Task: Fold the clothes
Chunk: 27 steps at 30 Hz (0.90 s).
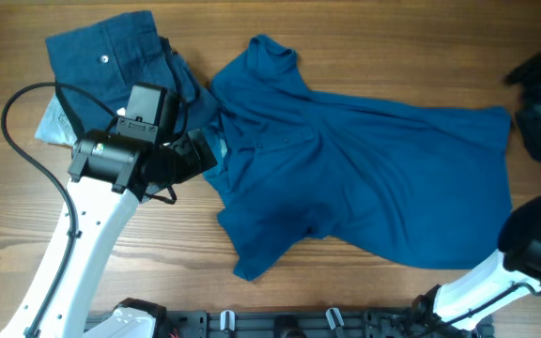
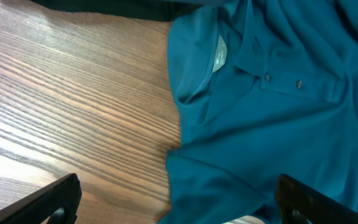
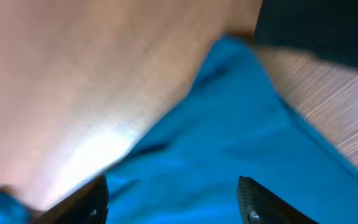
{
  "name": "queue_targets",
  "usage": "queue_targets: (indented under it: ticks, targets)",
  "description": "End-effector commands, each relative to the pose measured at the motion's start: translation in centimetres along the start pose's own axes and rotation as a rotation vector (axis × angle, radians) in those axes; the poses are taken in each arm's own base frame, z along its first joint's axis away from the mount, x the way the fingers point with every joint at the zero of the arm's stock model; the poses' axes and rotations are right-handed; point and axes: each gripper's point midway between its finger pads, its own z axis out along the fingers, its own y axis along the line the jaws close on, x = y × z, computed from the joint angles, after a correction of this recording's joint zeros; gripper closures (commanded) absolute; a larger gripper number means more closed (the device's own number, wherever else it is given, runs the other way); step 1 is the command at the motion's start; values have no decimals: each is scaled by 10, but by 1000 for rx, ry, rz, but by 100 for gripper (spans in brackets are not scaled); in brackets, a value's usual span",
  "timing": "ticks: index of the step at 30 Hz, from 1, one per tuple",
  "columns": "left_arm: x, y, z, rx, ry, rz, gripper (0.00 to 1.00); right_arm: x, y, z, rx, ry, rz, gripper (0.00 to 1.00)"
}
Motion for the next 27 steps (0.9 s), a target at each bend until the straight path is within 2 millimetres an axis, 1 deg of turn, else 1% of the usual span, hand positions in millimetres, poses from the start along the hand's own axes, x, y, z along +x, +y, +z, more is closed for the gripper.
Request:
queue_targets:
  ticks: [1,2,4,6,8,10,12,13,15,16,17,18,19,21,22,23,24,25,27]
  targets:
    - [0,1,1,0,9,9,0,29,-35,49,151,34,15,33]
    - [0,1,1,0,9,9,0,32,-37,56,151,37,29,33]
    - [0,1,1,1,8,9,0,39,-44,77,133,25,37,34]
    - [-1,0,1,4,4,9,0,42,-47,90,123,5,40,35]
    - [-2,-1,1,8,1,9,0,41,-48,98,109,-22,67,42]
    - [-2,-1,1,9,-1,8,0,40,-48,104,104,-34,97,45]
    - [-1,-2,1,15,5,9,0,44,-52,114,115,-16,135,46]
    - [-1,-3,1,18,7,8,0,49,-55,123,121,10,149,44]
    - [0,-4,1,23,12,8,1,61,-52,134,98,68,167,43]
    - [0,-4,1,23,12,8,0,63,-52,136,95,80,168,44]
    - [0,-4,1,23,11,8,1,61,-51,136,91,71,166,72]
    - [0,-4,1,23,11,9,0,51,-44,133,59,47,163,96]
    - [0,-4,1,23,11,9,0,44,-34,129,16,42,140,96]
    - [0,-4,1,23,11,8,0,27,-8,112,-94,26,102,96]
    - [0,-4,1,23,11,9,0,11,16,92,-191,5,89,96]
    - [0,-4,1,23,10,8,0,-2,36,74,-270,-16,74,96]
    - [0,-4,1,23,10,8,0,-15,51,60,-327,-43,63,96]
    - [-1,-4,1,25,9,9,0,-27,61,47,-363,-76,58,96]
    - [-1,-5,1,27,6,8,0,-65,84,22,-449,-209,55,96]
